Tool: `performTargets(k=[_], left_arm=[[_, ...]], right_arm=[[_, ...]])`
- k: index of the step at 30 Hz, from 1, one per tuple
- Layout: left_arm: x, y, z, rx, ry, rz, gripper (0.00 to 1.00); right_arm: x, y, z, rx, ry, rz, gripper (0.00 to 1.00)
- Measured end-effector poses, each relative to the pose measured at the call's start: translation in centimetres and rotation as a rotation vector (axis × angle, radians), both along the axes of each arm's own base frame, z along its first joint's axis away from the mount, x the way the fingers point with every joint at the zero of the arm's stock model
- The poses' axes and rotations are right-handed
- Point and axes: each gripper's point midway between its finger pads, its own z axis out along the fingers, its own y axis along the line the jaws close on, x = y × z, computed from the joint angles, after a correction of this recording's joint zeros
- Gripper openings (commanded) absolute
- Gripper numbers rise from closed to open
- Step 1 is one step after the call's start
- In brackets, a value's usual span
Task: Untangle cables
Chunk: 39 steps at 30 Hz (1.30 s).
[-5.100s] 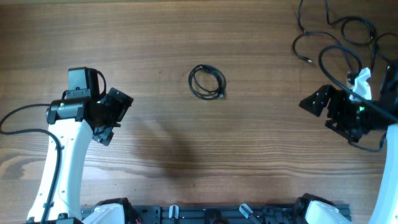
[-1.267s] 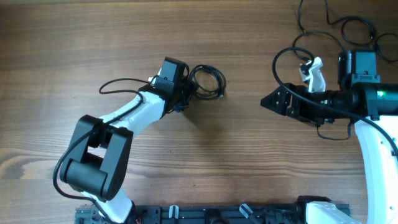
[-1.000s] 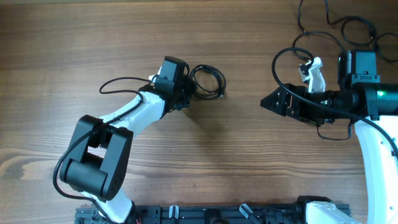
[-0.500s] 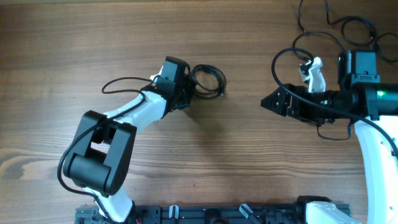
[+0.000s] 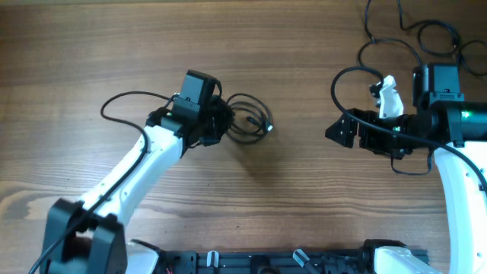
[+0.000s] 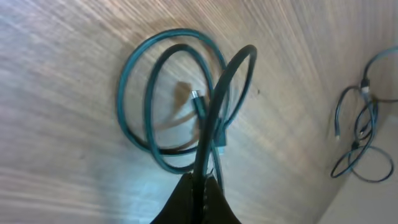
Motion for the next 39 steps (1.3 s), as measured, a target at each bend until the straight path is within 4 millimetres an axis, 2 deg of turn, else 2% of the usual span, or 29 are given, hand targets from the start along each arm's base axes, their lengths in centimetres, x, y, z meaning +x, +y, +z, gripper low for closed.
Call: performTargets(k=[8,17,26,30,32,34,36,37,38,39], left_arm=[[-5.6,2.3,2.4,0.114,0.019,-0.181,0.04],[-9.6,4.0,1.0,0.208,0.142,-0.321,0.04],[-10.5,2.6,1.1,0.223,0.098,-0.473,0.04],[-9.9,0.3,2.2,0.121,0.006,-0.574,0.04],[-9.6,-1.2,3.5,0.053,-0.056,-0.63,0.04],[-8.2,-2.4,6.9,0.012,-0.171,-0.649,0.04],[-6.7,-3.5,12.8,-0.028,-0.337,-0.652,0.04],[-6.6,-3.7,14.5,-0.042,-0.383,-0.655,0.04],[-6.5,-4.2,17.5,-0.076,-0.455,-0.667,0.04],[-6.5,-4.6,19.5,-0.101,-0.503,-0.677,0.04]], right_arm=[[-0.2,0.0,-0.1,-0.005,0.005,0.008,1.0],[0.1,-0.1,0.0,-0.016,-0.035,0.049,1.0],[1.9,0.9,1.2,0.043,-0.133,0.072,1.0],[2.0,1.3,1.5,0.07,-0.145,0.079,1.0],[2.0,1.3,1.5,0.074,-0.142,0.08,1.0],[2.0,1.4,1.3,0.082,-0.131,0.081,1.0],[2.0,1.4,1.3,0.083,-0.127,0.081,1.0],[2.0,1.4,1.2,0.083,-0.128,0.081,1.0],[2.0,1.5,1.1,0.086,-0.123,0.082,1.0],[1.9,1.5,0.7,0.087,-0.116,0.082,1.0]])
